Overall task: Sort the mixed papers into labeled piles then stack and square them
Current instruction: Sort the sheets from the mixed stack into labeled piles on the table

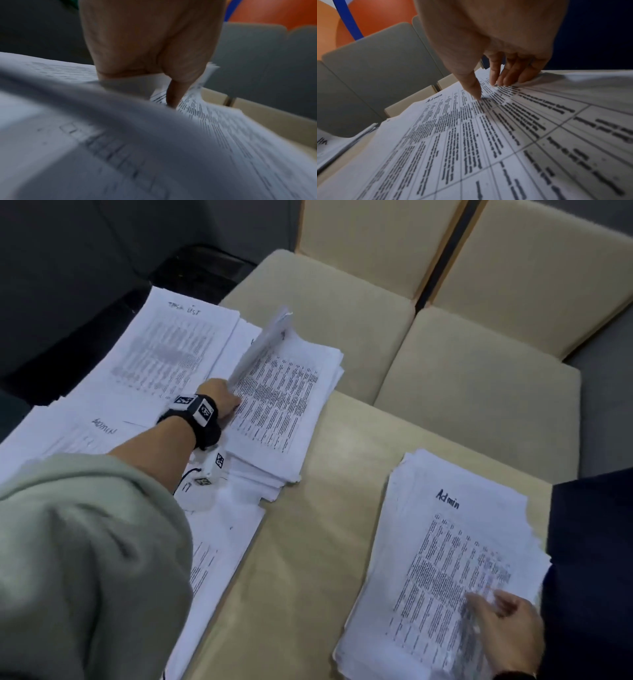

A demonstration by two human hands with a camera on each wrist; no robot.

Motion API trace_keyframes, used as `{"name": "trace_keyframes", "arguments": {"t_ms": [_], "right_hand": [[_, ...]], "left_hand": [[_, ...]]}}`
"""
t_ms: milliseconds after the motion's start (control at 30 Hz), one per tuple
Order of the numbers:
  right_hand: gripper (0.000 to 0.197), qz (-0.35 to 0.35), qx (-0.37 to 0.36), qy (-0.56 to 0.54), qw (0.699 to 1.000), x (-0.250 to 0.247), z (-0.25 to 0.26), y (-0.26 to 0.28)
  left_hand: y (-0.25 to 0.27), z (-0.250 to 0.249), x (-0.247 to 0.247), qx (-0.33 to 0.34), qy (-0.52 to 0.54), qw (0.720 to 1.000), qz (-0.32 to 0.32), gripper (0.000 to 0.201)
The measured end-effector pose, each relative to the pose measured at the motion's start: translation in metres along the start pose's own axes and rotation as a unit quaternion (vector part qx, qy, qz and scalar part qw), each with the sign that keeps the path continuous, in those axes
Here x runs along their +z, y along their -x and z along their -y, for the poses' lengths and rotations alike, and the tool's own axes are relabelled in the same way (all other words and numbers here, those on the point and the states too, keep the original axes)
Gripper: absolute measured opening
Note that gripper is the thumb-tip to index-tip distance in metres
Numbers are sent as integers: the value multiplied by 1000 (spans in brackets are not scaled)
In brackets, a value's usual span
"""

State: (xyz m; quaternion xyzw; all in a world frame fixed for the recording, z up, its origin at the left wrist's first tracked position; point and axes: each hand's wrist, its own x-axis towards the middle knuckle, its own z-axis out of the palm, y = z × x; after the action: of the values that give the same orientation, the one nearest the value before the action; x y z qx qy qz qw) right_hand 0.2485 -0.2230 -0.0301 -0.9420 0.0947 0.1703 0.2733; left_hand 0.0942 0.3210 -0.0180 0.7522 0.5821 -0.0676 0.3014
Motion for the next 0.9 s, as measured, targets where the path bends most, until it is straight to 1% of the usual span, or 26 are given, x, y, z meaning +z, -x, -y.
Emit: {"name": "trace_keyframes", "arguments": {"t_ms": [33, 67, 133, 167, 200, 233, 267, 333, 367, 467, 533, 567, 600, 633, 700, 767, 833, 900], "right_hand": [[48, -14, 14, 19, 1000, -1, 2, 0], [55, -25, 29, 34, 999, -1, 4, 0], [65, -30, 46, 48, 997, -3, 7, 1], [66, -26, 50, 48, 997, -4, 7, 1], [67, -21, 52, 48, 997, -6, 7, 2], [69, -16, 53, 48, 997, -7, 7, 2], [70, -10, 54, 51, 997, -9, 7, 2], [68, -4, 47, 50, 998, -12, 7, 2], [64, -6, 36, 40, 999, -13, 6, 0], [40, -25, -10, -9, 1000, -19, 5, -1], [24, -43, -69, -34, 996, -24, 2, 1], [21, -52, -99, -46, 993, -26, -1, 2], [22, -55, -127, -54, 989, -28, -4, 4], [28, -54, -149, -58, 986, -29, -8, 5], [42, -44, -185, -54, 980, -30, -15, 4], [45, -32, -193, -64, 979, -28, -24, 3], [36, -37, -190, -81, 978, -27, -32, 4], [21, -65, -196, -95, 974, -29, -41, 9]], "left_hand": [[-4, 0, 5, -7, -22, 1000, -7, 38], [-5, -1, 8, -20, -32, 999, -18, 46], [-3, -6, 13, -45, -98, 992, -72, 73], [0, -10, 13, -45, -142, 983, -105, 82], [3, -15, 14, -27, -176, 975, -135, 86], [9, -20, 14, -6, -186, 970, -158, 84], [16, -25, 17, 15, -171, 970, -171, 79], [38, -37, 25, 55, -104, 975, -186, 65], [53, -42, 30, 77, -63, 977, -188, 57], [105, -57, 54, 154, 55, 972, -167, 35], [148, -69, 75, 187, 122, 967, -119, 20], [170, -75, 87, 200, 135, 966, -91, 14], [191, -79, 101, 214, 135, 965, -63, 9], [211, -83, 117, 228, 126, 965, -35, 7], [243, -88, 149, 250, 98, 963, 5, 6], [265, -89, 178, 242, 65, 968, 23, 12], [278, -86, 199, 221, 34, 974, 33, 21], [289, -83, 210, 210, 13, 977, 46, 25]]}}
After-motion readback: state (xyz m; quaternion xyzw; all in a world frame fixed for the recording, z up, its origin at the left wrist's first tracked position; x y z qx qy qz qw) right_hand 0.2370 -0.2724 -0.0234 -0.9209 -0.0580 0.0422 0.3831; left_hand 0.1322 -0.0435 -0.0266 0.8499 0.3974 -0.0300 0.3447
